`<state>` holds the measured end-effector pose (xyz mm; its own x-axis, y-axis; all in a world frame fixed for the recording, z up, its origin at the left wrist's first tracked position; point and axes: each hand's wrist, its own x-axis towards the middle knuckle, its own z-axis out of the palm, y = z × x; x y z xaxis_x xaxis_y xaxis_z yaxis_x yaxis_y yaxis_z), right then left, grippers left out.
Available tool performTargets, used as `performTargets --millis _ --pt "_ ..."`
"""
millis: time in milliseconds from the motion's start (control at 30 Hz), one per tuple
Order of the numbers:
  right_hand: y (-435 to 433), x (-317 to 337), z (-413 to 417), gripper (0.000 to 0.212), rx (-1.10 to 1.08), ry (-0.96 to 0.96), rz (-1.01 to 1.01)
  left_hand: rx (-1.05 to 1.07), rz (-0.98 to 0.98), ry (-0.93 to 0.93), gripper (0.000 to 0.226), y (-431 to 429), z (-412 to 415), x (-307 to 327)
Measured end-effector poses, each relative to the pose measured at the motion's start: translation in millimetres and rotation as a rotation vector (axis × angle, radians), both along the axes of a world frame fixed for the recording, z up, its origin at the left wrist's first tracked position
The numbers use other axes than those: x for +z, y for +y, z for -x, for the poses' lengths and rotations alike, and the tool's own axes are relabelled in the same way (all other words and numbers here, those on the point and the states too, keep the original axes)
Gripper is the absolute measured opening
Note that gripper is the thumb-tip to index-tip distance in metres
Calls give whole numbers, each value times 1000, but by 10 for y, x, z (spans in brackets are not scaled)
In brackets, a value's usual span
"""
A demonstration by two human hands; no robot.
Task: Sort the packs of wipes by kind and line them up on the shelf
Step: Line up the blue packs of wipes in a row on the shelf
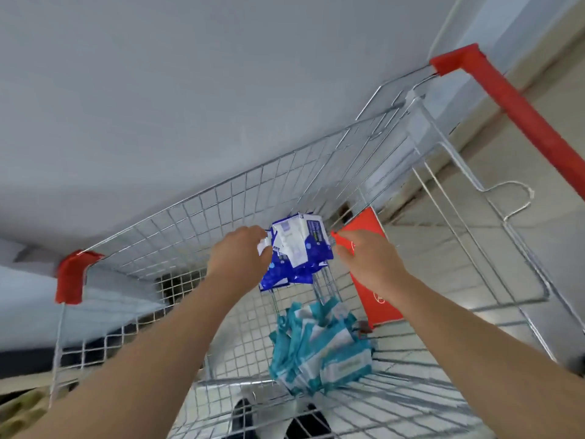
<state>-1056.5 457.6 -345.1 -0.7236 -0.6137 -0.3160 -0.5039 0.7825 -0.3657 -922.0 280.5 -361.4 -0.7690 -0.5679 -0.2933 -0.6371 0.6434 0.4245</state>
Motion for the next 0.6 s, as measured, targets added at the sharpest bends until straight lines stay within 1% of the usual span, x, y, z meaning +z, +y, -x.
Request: performTargets --millis 100,233,333,433,500,567,600 --pt "-185 -580 280 39 5 -79 15 -1 -27 -62 31 -81 332 -537" --pt "-434 -1257 519 47 -75 -198 57 51 -132 -93 33 -191 698 -1188" --pt "-570 -1653 613 46 -99 -285 55 129 -227 -68 37 -224 936 -1572" --pt "-623 -1921 636 45 -112 -347 81 266 -318 26 48 -213 1095 -1785" --pt "-606 -2007 624 43 -138 -341 126 397 -412 73 52 -205 1132 -1831" --pt "-570 -2044 614 41 -157 -341 177 500 -515 91 51 -210 1115 -1876" --pt "-557 -2045 608 40 -175 -365 207 513 -557 95 44 -222 1099 -1909"
